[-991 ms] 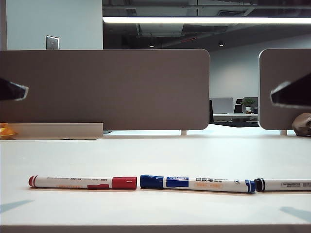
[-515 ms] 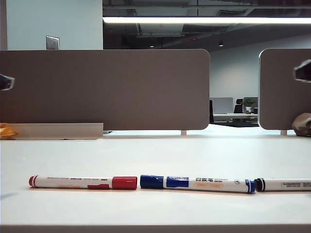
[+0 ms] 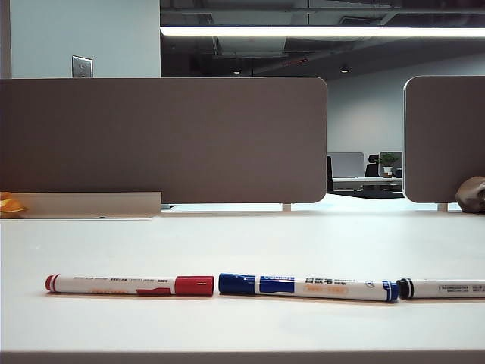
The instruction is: Pick up the markers one by one and line them up horizontally in a straight line on the table.
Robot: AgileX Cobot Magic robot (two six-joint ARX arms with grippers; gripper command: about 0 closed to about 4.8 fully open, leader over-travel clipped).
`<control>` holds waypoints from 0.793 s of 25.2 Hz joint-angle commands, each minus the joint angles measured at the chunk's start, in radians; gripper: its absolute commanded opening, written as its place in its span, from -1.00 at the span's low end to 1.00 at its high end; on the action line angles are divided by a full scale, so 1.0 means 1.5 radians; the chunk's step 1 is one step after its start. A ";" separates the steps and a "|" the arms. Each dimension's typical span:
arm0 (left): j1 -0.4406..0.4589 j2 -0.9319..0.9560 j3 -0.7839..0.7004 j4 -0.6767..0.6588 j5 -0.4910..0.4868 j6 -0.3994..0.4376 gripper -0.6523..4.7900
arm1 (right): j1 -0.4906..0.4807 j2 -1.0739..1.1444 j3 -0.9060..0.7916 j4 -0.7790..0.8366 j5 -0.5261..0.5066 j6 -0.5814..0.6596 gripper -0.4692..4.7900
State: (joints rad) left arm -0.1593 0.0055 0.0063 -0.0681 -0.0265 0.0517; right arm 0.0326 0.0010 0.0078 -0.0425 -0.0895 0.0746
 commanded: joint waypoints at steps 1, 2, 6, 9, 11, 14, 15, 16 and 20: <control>0.016 0.000 0.001 0.006 0.003 0.000 -0.78 | -0.020 0.001 -0.005 0.011 0.003 0.003 -0.82; 0.017 0.000 0.001 0.006 0.003 0.000 -0.78 | -0.022 0.001 -0.005 0.011 0.004 0.003 -0.82; 0.017 0.000 0.001 0.006 0.003 0.000 -0.78 | -0.024 0.001 -0.005 0.011 0.006 0.003 -0.82; 0.018 0.000 0.001 0.006 0.003 0.000 -0.78 | -0.025 0.001 -0.005 0.011 0.006 0.003 -0.82; 0.018 0.000 0.001 0.006 0.003 0.000 -0.78 | -0.025 0.001 -0.005 0.011 0.006 0.003 -0.82; 0.018 0.000 0.001 0.006 0.003 0.000 -0.78 | -0.024 0.001 -0.005 0.011 0.006 0.003 -0.82; 0.018 0.000 0.001 0.006 0.003 0.000 -0.78 | -0.024 0.001 -0.005 0.011 0.006 0.003 -0.82; 0.018 0.000 0.001 0.006 0.003 0.000 -0.78 | -0.024 0.001 -0.005 0.011 0.006 0.003 -0.82; 0.018 0.000 0.001 0.006 0.003 0.000 -0.78 | -0.014 0.001 -0.005 0.011 0.006 0.003 -0.82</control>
State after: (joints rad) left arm -0.1329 0.0048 0.0063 -0.0681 -0.0261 0.0517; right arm 0.0048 0.0010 0.0078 -0.0425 -0.0811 0.0746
